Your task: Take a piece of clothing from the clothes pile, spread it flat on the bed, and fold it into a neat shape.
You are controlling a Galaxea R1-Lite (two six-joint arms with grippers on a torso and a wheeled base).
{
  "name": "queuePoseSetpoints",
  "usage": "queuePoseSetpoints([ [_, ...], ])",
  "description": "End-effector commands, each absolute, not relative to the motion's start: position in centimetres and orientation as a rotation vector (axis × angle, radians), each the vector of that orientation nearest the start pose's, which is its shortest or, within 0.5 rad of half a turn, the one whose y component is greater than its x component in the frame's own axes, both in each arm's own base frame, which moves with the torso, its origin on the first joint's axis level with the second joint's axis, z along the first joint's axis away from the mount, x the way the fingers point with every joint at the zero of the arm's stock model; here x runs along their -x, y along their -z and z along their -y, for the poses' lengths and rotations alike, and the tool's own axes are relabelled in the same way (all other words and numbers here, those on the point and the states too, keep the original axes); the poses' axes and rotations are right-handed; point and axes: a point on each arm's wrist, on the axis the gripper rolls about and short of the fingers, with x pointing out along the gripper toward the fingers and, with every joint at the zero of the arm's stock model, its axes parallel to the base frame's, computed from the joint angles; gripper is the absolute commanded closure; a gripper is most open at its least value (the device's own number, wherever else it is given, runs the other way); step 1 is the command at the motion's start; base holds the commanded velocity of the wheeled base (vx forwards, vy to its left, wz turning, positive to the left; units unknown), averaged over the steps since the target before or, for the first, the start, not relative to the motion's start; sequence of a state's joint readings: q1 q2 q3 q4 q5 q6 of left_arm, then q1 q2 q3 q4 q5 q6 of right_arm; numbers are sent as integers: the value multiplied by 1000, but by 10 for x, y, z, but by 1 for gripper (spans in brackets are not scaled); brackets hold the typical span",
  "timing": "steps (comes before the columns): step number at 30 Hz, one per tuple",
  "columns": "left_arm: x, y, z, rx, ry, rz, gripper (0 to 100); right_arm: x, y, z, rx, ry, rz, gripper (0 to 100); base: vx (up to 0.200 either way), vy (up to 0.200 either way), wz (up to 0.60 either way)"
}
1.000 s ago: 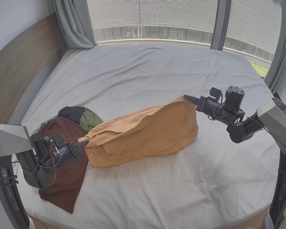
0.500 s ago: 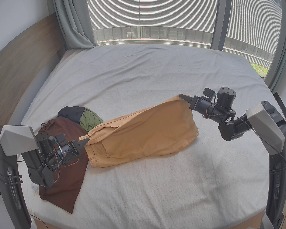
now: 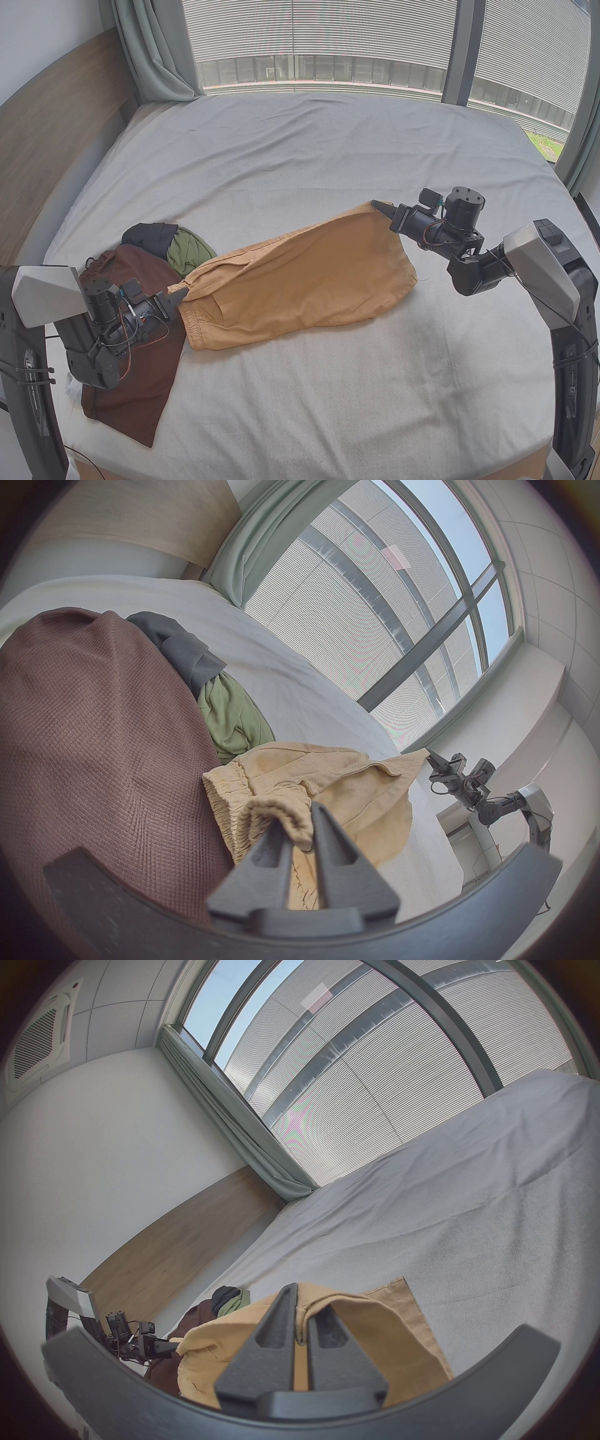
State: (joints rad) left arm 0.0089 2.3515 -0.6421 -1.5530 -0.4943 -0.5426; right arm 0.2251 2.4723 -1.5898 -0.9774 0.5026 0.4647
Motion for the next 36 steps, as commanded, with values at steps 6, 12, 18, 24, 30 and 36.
queuePoseSetpoints([
  [6, -365, -14, 3, 568, 423, -264, 0, -499, -104, -126, -432, -694, -34, 0, 0, 0, 0],
  [12, -363, -21, 2, 565, 421, -249, 0, -488, -109, -133, -436, -703, -54, 0, 0, 0, 0],
  [18, -362, -29, 2, 562, 415, -228, 0, -470, -111, -143, -440, -720, -95, 0, 0, 0, 0],
  [24, -358, -39, 3, 558, 425, -211, 0, -455, -113, -146, -444, -722, -135, 0, 0, 0, 0],
  [30, -354, -42, 7, 554, 434, -212, 0, -443, -98, -144, -450, -685, -191, 0, 0, 0, 0],
  [36, -353, -43, 7, 550, 438, -212, 0, -429, -80, -141, -449, -679, -213, 0, 0, 0, 0],
])
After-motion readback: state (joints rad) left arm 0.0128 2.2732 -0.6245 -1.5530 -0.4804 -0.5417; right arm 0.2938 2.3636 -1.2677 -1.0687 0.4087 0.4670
